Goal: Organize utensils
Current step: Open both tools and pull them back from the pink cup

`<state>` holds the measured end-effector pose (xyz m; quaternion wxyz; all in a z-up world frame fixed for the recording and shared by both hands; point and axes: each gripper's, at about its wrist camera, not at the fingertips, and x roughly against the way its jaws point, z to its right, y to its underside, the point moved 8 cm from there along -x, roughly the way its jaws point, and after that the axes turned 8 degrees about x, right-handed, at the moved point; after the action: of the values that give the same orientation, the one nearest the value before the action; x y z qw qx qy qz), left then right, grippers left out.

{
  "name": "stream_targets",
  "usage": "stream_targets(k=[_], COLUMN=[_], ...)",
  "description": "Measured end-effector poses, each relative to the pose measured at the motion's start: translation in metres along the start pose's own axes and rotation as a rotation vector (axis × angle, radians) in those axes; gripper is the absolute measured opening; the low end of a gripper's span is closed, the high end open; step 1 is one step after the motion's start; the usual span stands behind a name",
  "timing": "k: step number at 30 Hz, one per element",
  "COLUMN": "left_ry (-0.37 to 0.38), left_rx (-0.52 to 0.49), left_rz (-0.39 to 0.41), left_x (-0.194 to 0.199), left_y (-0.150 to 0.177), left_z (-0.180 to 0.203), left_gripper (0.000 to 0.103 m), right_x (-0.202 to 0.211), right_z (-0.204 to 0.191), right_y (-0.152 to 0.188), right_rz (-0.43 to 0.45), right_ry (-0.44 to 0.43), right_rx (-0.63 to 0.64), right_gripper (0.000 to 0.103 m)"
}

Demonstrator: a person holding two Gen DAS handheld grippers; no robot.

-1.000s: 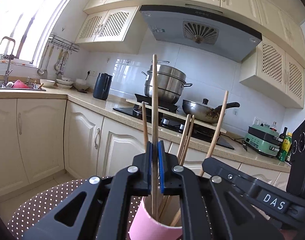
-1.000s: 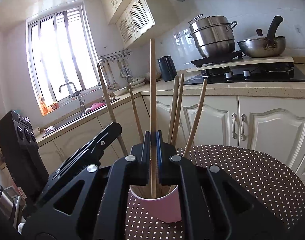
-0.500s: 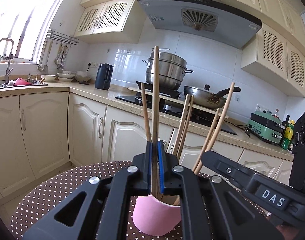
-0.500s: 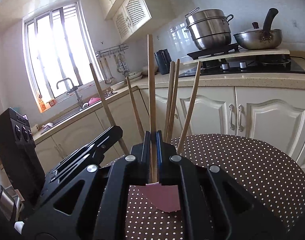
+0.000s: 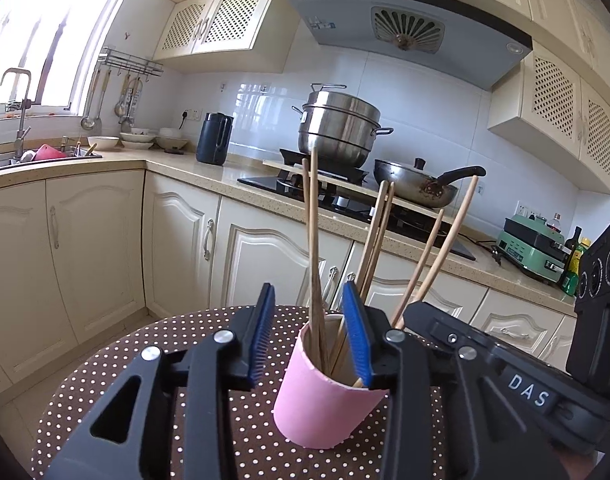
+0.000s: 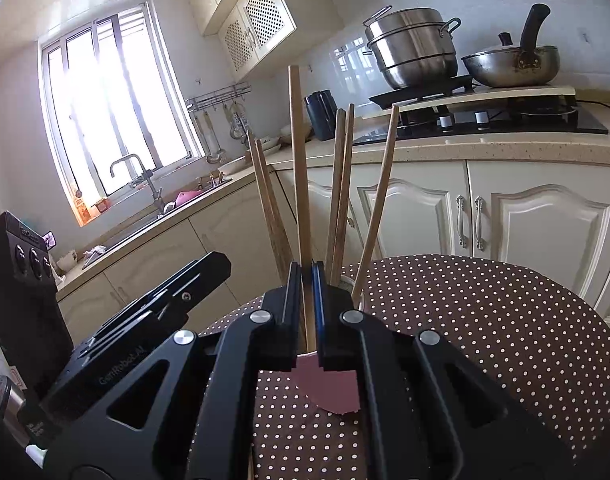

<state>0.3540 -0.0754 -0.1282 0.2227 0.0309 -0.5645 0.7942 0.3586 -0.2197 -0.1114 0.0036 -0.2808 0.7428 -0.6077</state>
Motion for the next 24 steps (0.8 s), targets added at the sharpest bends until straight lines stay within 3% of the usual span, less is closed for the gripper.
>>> stream_targets(k=[15,18,22,24], left_ry=[-0.066,-0.078,-0.104,-0.103], left_rx=[0.036,0.057,0.064,0.076], left_rz=[-0.148,-0.173,-0.208,-0.236], left_x=[0.040,0.048,0.059,0.065], left_y=[0.018,0.025,0.034,0.043], left_z=[-0.024,-0.030,-0.036,-0.039], left_gripper=[0.044,0.044,0.044,0.044], right_x=[0.024,0.032,0.045,0.051], right_z=[0.003,0.004,-0.001,-0.002], right_y=[0.002,0.001,0.001,0.003], right_rz=[-0.021,-0.018,-0.006,-0.006], right_ry=[0.038,0.044,0.042,0.043], right_rx=[-0.035,-0.044,-0.042,-0.045], right_gripper=[0.007,0.014,0.045,0.045])
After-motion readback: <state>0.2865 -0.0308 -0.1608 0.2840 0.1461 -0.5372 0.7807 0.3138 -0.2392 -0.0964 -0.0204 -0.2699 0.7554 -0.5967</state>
